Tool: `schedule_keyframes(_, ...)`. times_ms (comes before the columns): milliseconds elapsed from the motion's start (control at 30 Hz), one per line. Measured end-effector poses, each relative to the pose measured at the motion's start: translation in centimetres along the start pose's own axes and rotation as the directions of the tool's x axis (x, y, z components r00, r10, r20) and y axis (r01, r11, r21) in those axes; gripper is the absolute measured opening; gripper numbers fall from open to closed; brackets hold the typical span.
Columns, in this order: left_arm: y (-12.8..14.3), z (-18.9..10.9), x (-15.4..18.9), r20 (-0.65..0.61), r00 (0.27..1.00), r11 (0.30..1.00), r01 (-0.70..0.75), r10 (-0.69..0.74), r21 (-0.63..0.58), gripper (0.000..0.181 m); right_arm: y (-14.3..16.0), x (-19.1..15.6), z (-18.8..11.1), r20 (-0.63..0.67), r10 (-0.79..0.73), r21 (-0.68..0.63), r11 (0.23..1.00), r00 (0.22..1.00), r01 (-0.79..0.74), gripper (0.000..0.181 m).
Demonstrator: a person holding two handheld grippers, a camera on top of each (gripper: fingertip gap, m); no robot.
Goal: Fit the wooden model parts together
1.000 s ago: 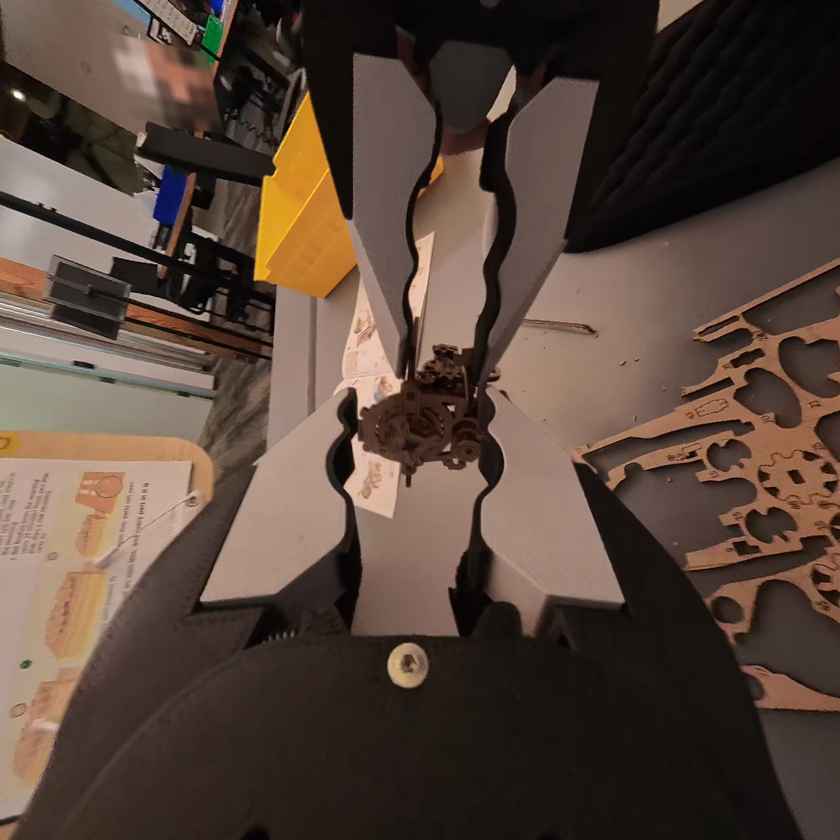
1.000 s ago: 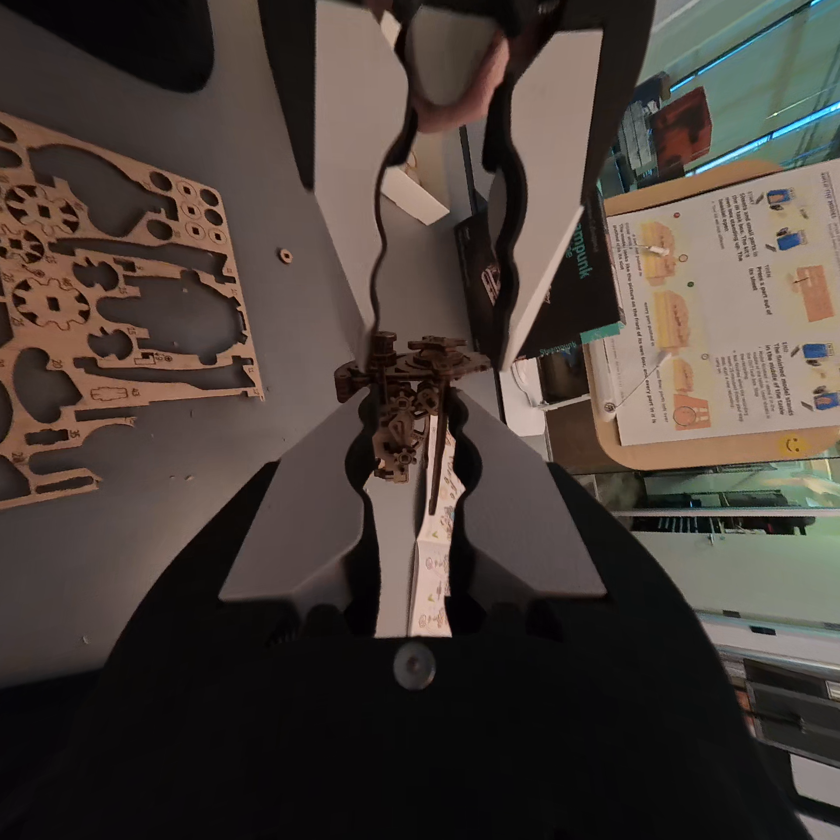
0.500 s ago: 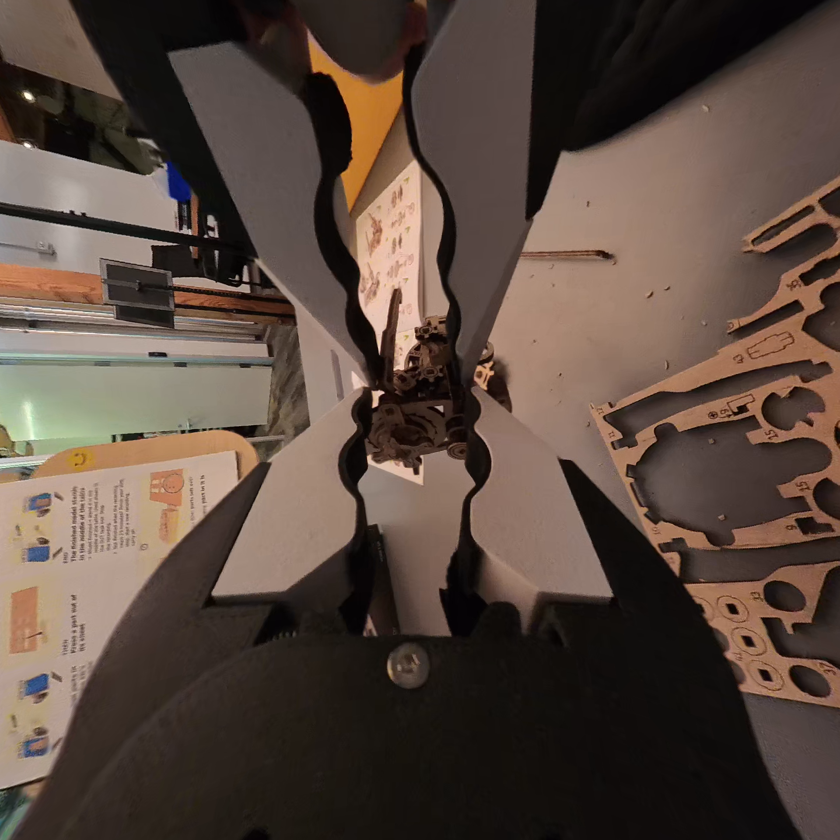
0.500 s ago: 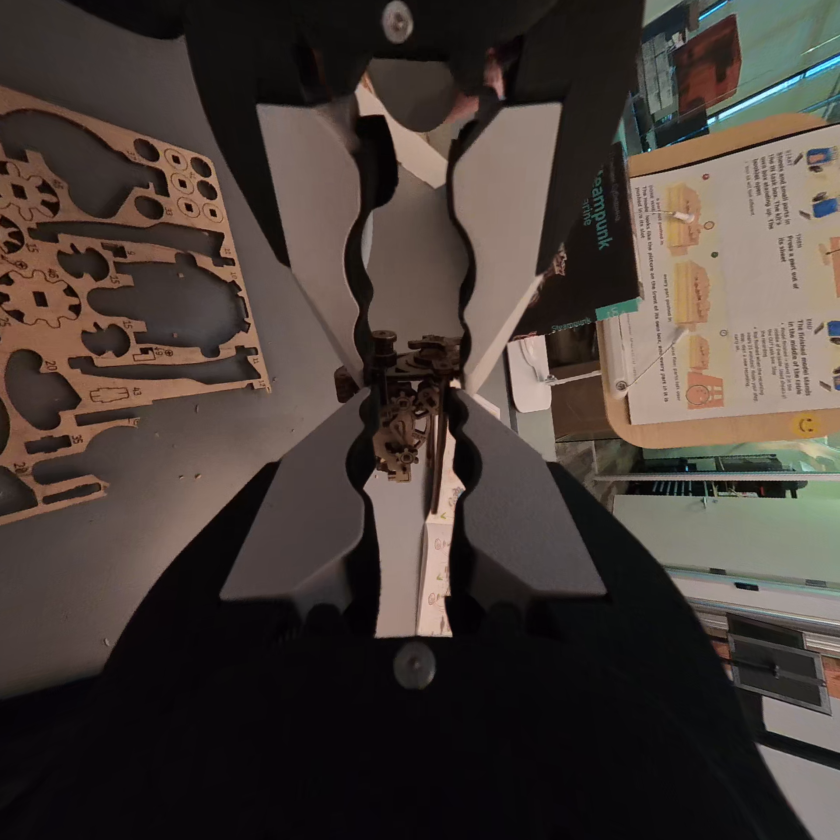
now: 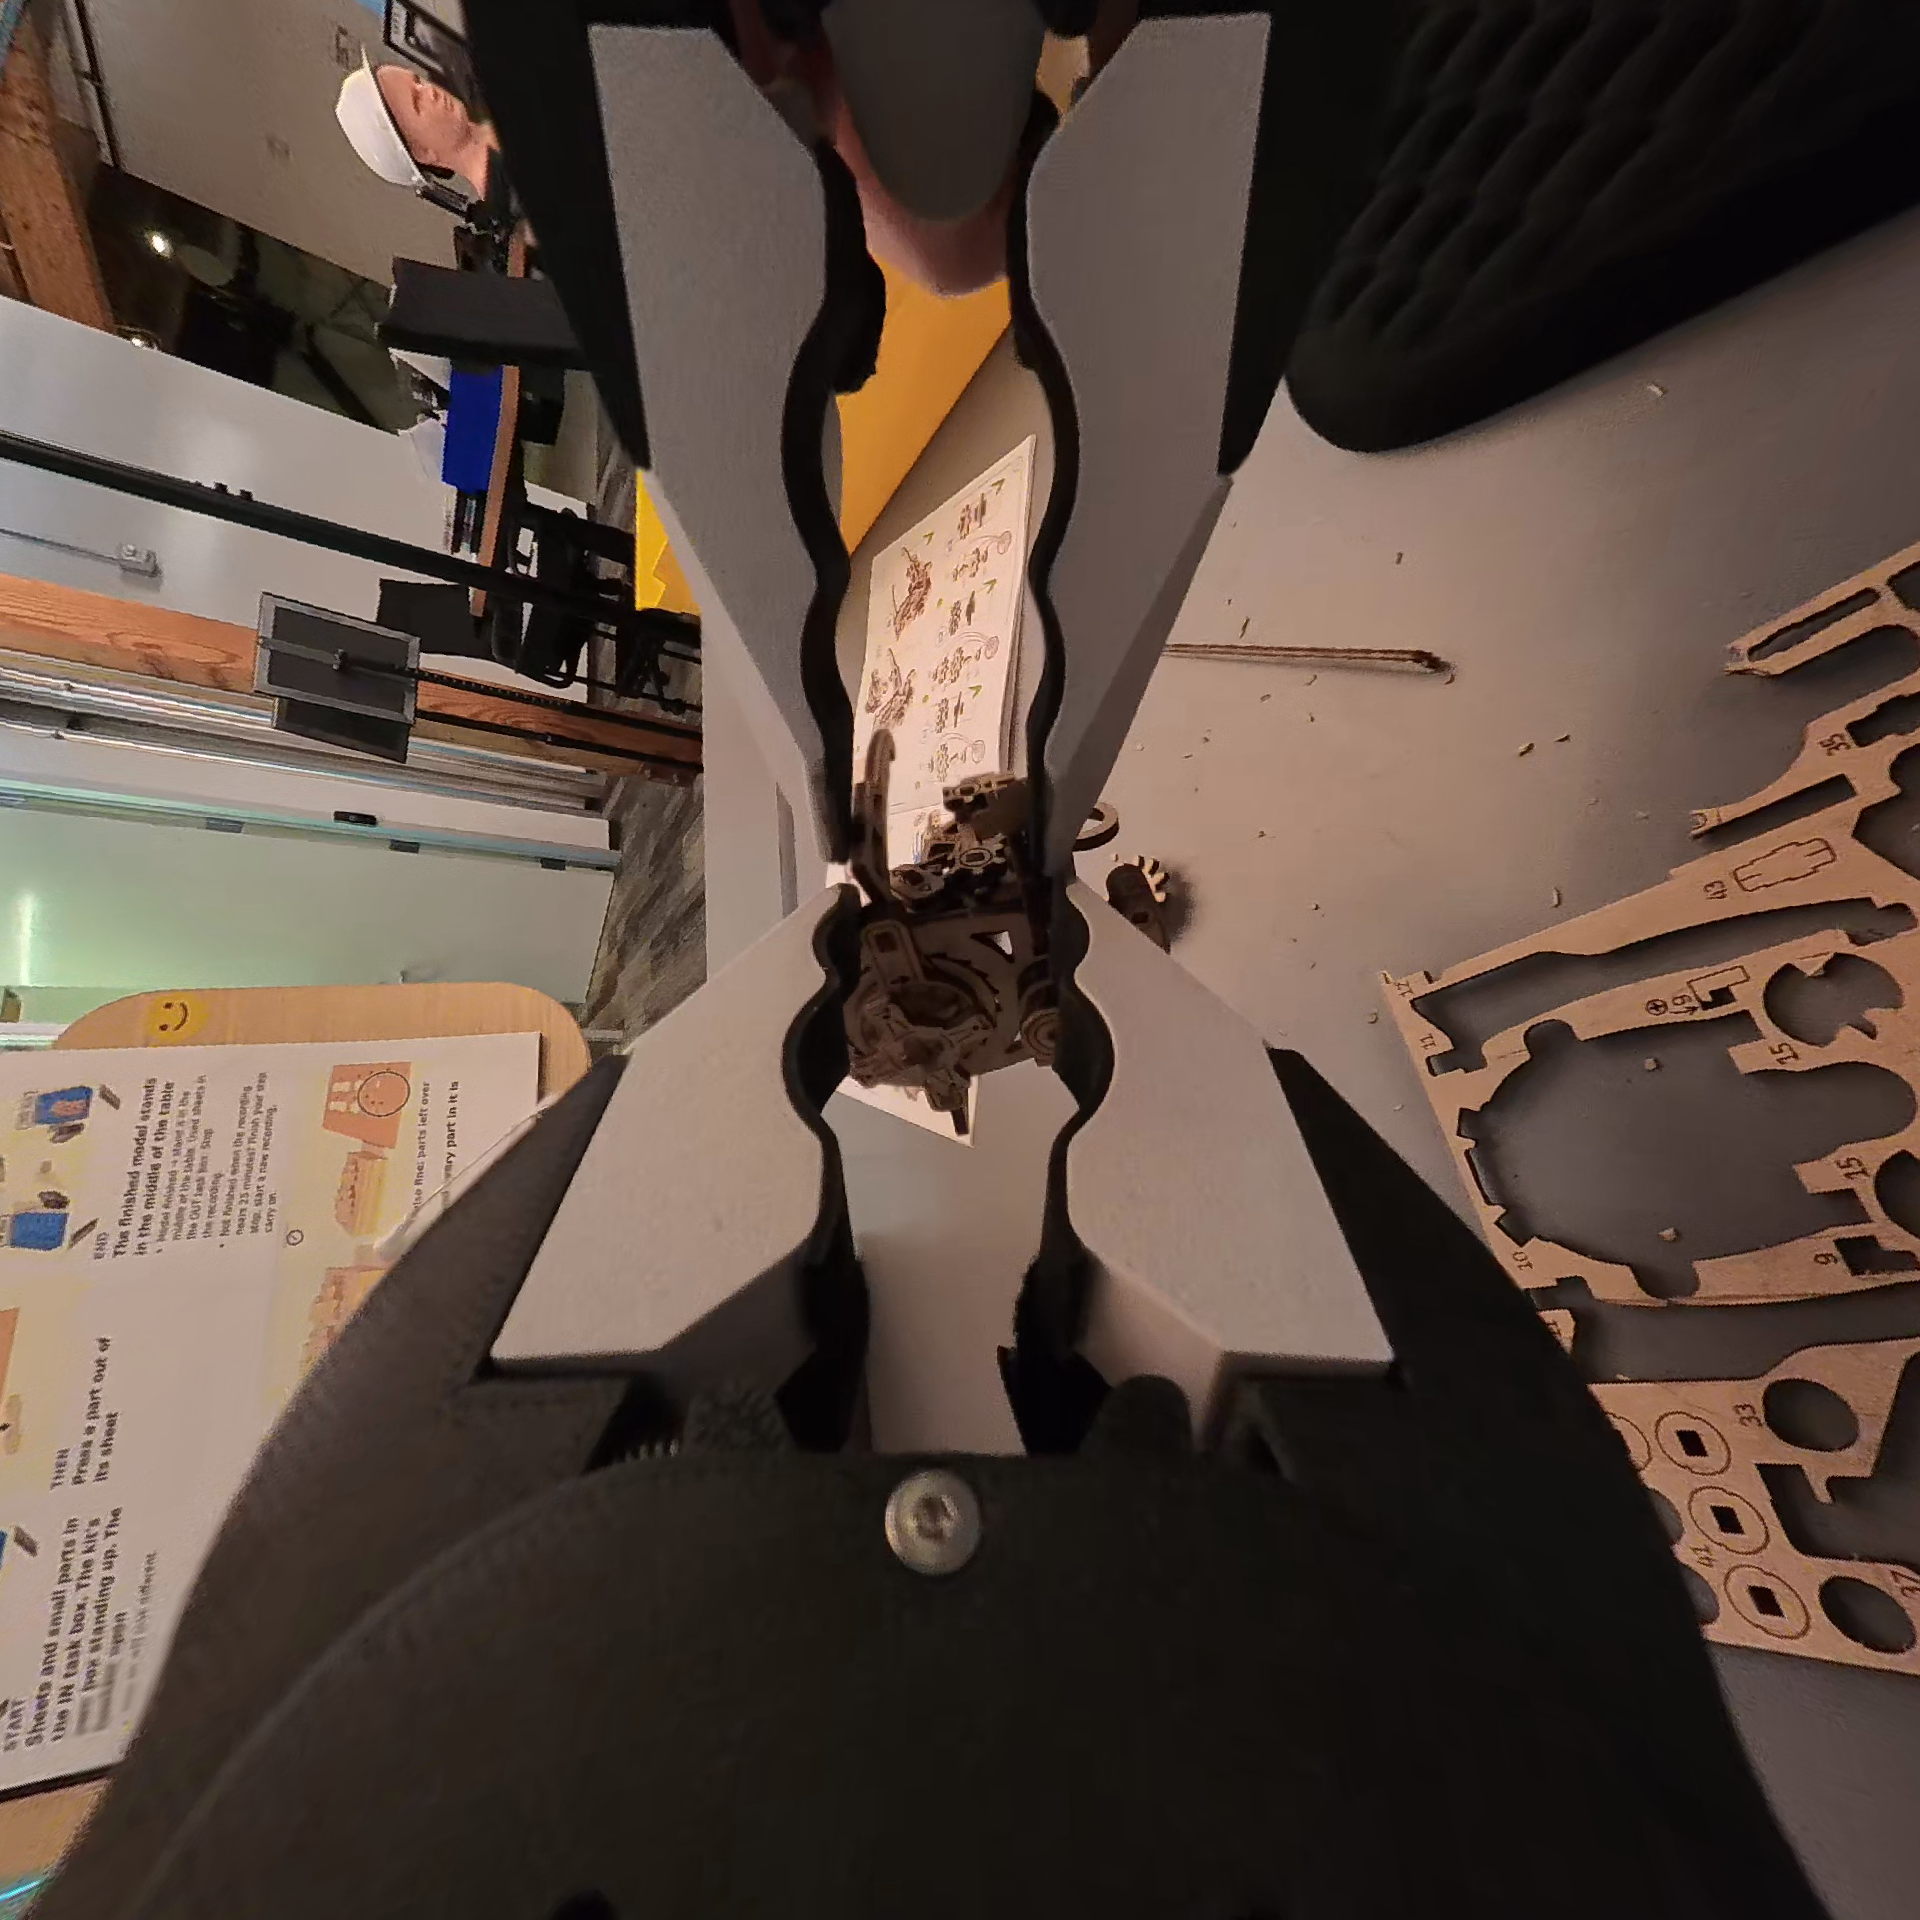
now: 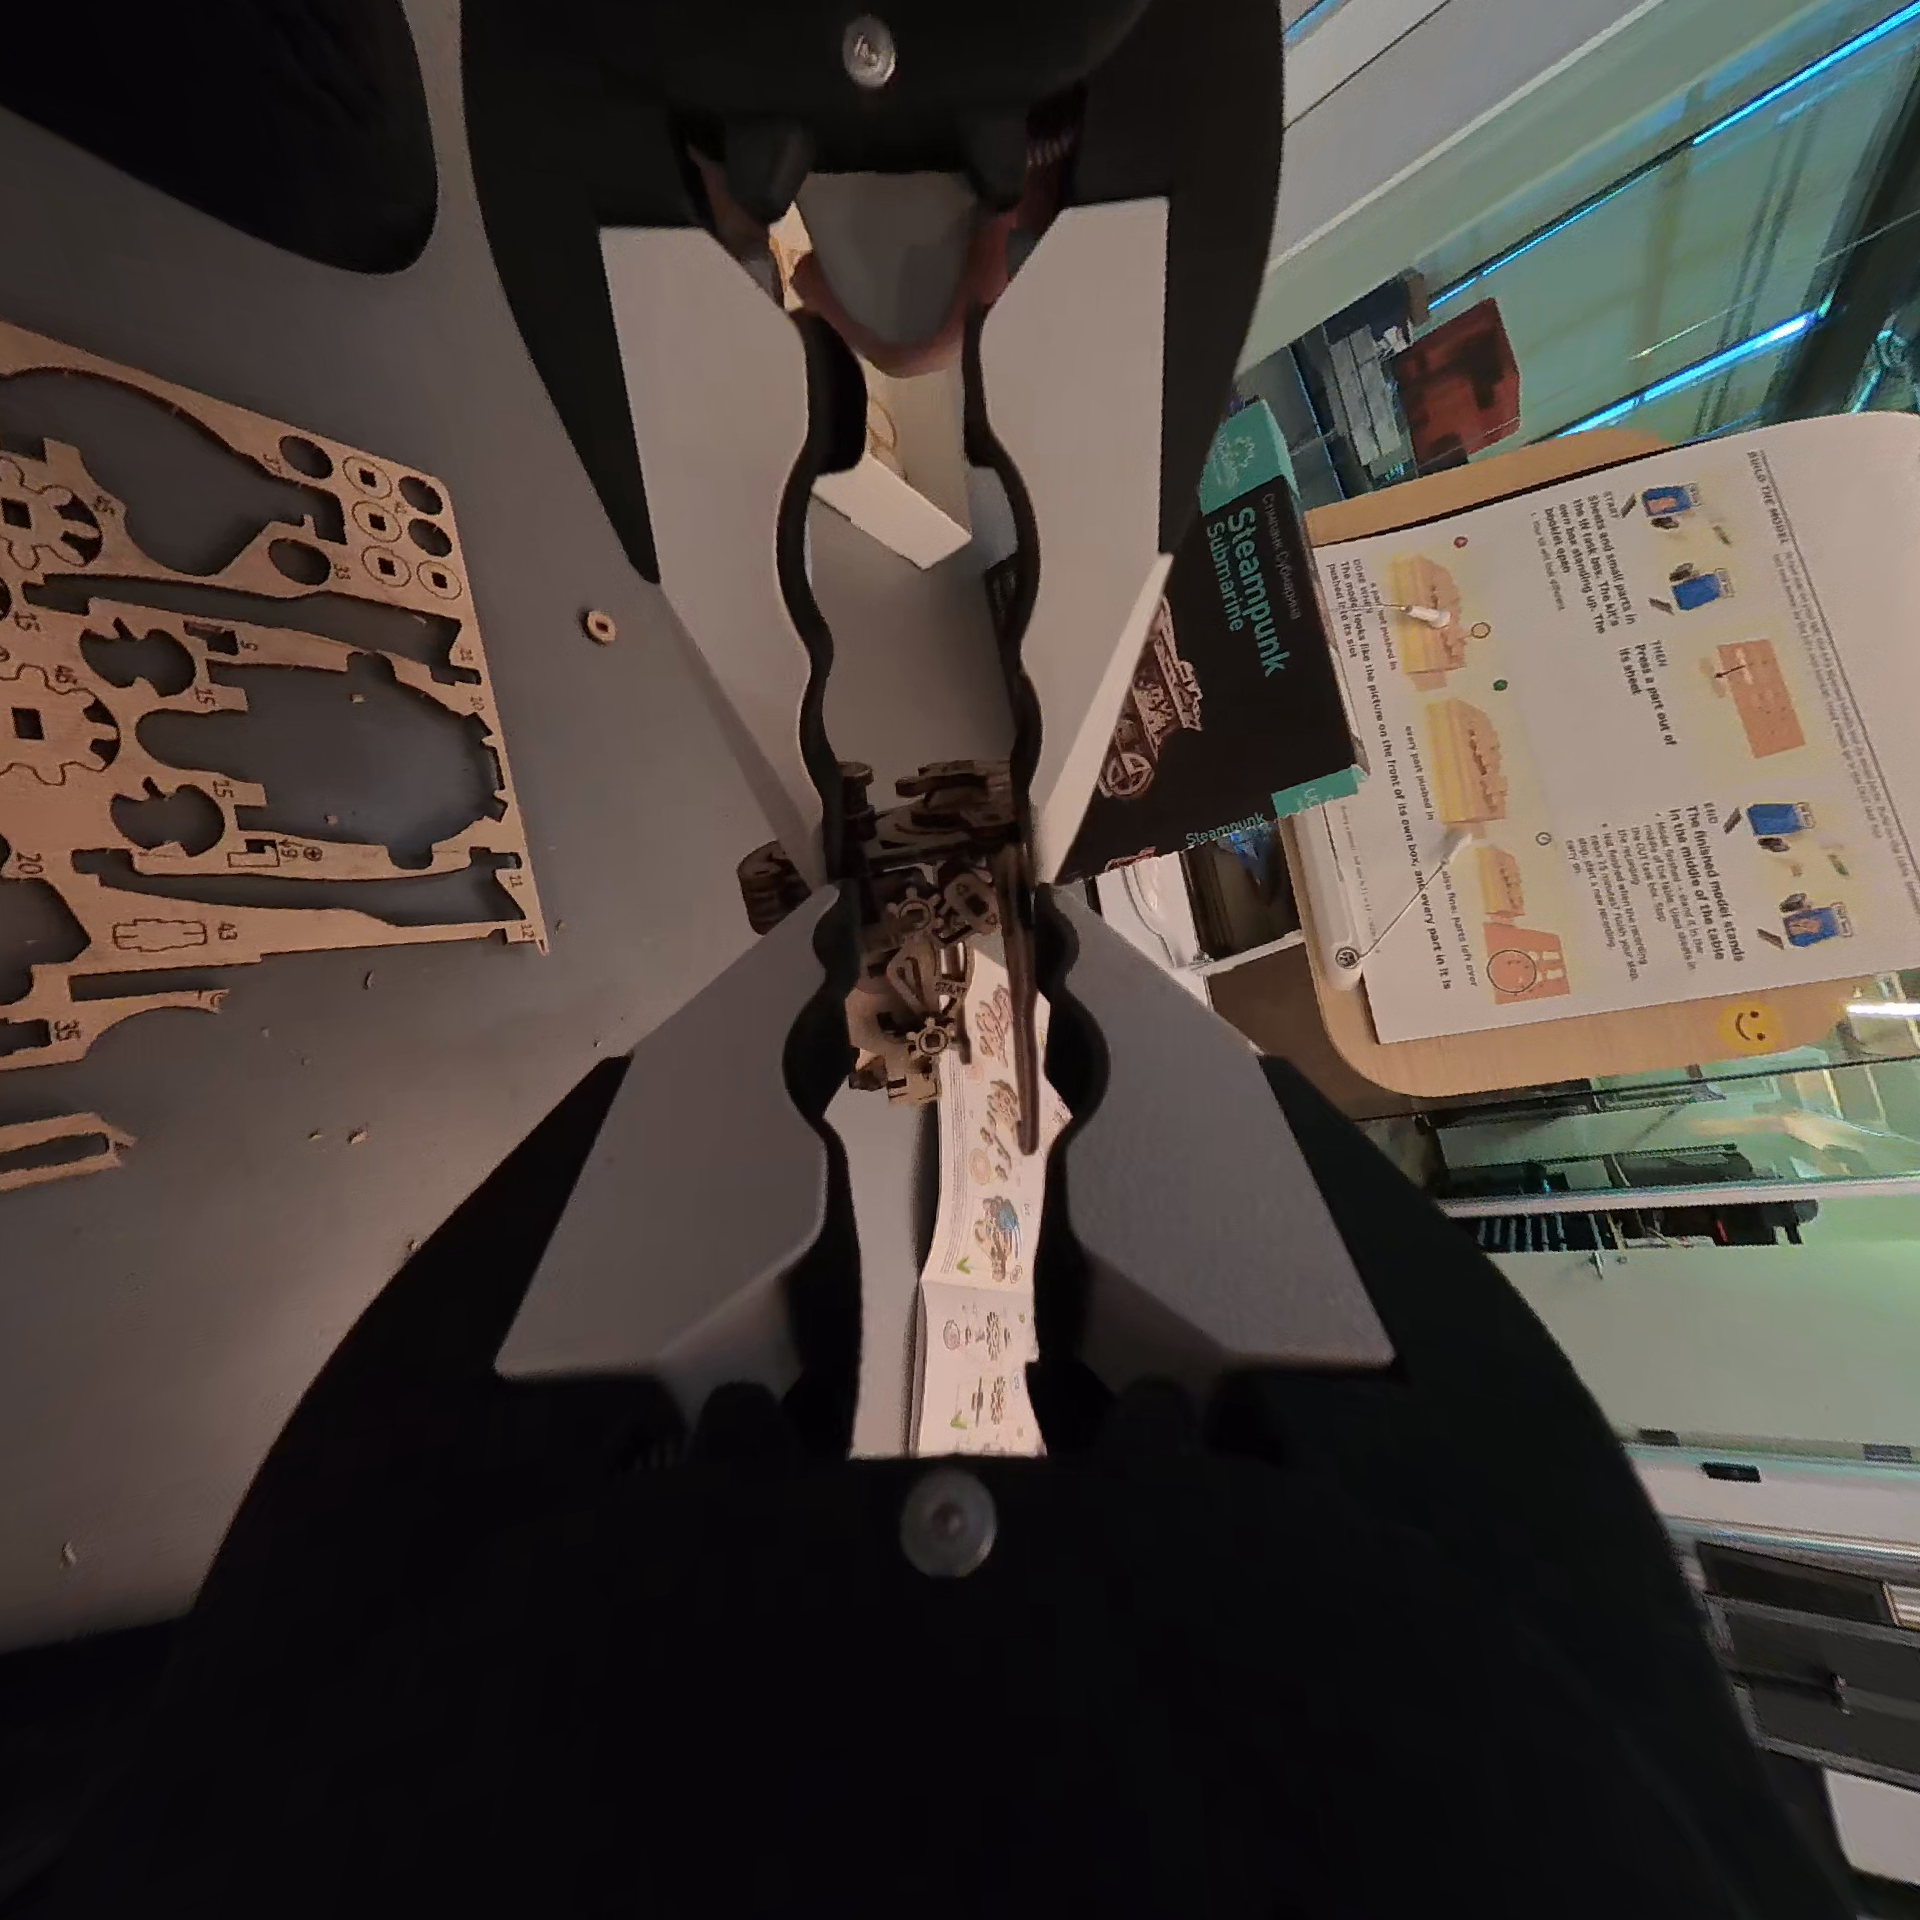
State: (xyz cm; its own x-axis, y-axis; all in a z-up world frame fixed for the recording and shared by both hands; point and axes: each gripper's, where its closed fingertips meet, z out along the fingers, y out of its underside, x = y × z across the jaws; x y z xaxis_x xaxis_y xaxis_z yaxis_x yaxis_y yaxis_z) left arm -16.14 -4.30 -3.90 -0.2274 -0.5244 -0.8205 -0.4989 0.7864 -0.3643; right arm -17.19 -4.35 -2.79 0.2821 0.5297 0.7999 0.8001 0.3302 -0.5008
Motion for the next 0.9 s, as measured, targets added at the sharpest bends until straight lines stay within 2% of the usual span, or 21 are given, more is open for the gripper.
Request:
schedule_keyframes(167,0.0,-0.6,-1.0,0.018,0.998,0.998,0.051,-0.052,0.036,0.034,-0.1,1.5,-0.3,-0.056,0.057,0.061,0.997,0.997,-0.054,0.043)
schedule_keyframes(300,0.3,-1.4,-2.3,0.054,0.995,0.996,0.078,-0.081,0.053,0.034,-0.7,2.5,-1.6,-0.062,0.092,0.167,0.983,0.994,-0.08,0.041)
schedule_keyframes(367,0.3,-1.9,-3.1,0.074,0.992,0.992,0.101,-0.107,0.072,0.034,-0.9,3.0,-2.4,-0.045,0.134,0.238,0.964,0.99,-0.12,0.039)
schedule_keyframes(467,-0.1,-3.1,-4.3,0.083,0.981,0.977,0.164,-0.176,0.135,0.034,-1.9,3.8,-4.2,-0.05,0.154,0.398,0.909,0.987,-0.122,0.021)
schedule_keyframes(500,-0.4,-3.5,-4.6,0.078,0.975,0.967,0.193,-0.208,0.164,0.034,-2.1,3.8,-4.5,-0.031,0.172,0.438,0.888,0.985,-0.141,0.021)
schedule_keyframes(533,-0.8,-3.9,-4.9,0.069,0.968,0.954,0.223,-0.24,0.2,0.033,-2.2,3.5,-4.5,0.026,0.203,0.453,0.87,0.979,-0.193,0.023)
schedule_keyframes(600,-1.7,-4.6,-5.3,0.033,0.951,0.92,0.288,-0.307,0.266,0.034,-1.8,3.3,-3.7,0.114,0.286,0.436,0.846,0.951,-0.307,0.049)
schedule_keyframes(633,-1.9,-4.8,-5.4,0.014,0.944,0.906,0.312,-0.33,0.286,0.034,-1.7,3.4,-3.3,0.126,0.319,0.433,0.834,0.939,-0.342,0.056)
schedule_keyframes(733,-2.5,-5.3,-5.6,-0.022,0.929,0.874,0.356,-0.37,0.331,0.033,-1.8,3.7,-3.2,0.121,0.352,0.462,0.808,0.928,-0.366,0.057)
schedule_keyframes(900,-3.7,-5.8,-5.3,-0.101,0.911,0.829,0.406,-0.399,0.384,0.034,-2.9,3.2,-3.5,0.208,0.379,0.488,0.759,0.902,-0.432,0.056)
